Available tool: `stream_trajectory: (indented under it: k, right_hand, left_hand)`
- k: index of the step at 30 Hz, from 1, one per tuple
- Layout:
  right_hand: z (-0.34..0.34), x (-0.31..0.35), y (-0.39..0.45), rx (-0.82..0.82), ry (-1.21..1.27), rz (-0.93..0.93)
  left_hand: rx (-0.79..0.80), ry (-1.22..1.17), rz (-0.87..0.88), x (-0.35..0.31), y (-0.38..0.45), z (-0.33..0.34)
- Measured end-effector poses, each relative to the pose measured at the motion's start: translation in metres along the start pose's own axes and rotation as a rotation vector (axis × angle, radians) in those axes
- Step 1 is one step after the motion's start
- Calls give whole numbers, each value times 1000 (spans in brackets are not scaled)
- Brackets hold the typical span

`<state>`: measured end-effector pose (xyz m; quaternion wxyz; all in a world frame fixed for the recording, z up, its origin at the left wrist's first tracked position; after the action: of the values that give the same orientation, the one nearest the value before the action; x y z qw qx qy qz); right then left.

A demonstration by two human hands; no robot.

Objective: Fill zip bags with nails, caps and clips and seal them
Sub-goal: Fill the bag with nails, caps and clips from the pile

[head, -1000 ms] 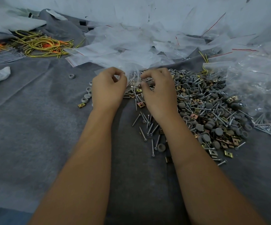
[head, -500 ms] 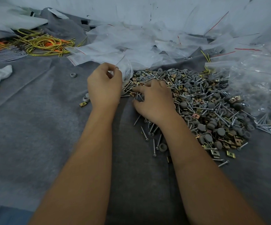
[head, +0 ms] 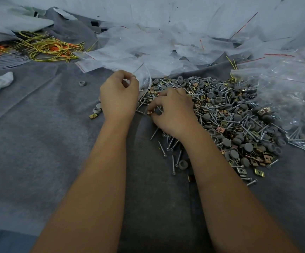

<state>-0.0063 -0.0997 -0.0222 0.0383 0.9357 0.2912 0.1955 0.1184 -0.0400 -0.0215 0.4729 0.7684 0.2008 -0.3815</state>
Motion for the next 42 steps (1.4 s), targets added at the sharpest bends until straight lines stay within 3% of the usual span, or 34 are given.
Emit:
stream_trajectory:
  k: [4,7,10,15,23,27,35,42]
  right_hand:
    - [-2,0,0,24,195,-20]
    - [-6,-4,-2,13,390,76]
    - [-8,-12,1,-81,267,164]
    - [-7,-13,9,-149,65,136]
    - [7,9,39,39,9,21]
    - [7,10,42,24,-101,17]
    - [-11,-1,19,-49,188,115]
    - [-18,-13,16,3,604,136]
  left_hand:
    - [9,-14,-2,0,0,0]
    - [1,-8,-10,-1,0,0]
    - [-76,-30,-35,-1,2,-3]
    - [-194,-102,-67,0,4,-7]
    - [-190,-145,-111,3,2,-1]
    - [-173,-164,-109,3,2,1]
    - [-140,-139,-96,2,3,6]
    - [-74,-70,-67,1,0,8]
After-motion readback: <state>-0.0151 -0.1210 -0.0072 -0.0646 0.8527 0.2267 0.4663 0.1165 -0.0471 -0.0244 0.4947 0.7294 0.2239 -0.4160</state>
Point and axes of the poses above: each hand's wrist, its own y-axis towards the middle knuckle, its own z-axis out of the palm, x = y × z, the point moved 2 cm from there along y, towards the middle knuckle, and after that the axes turned 13 degrees about z, right-handed, at the moved point
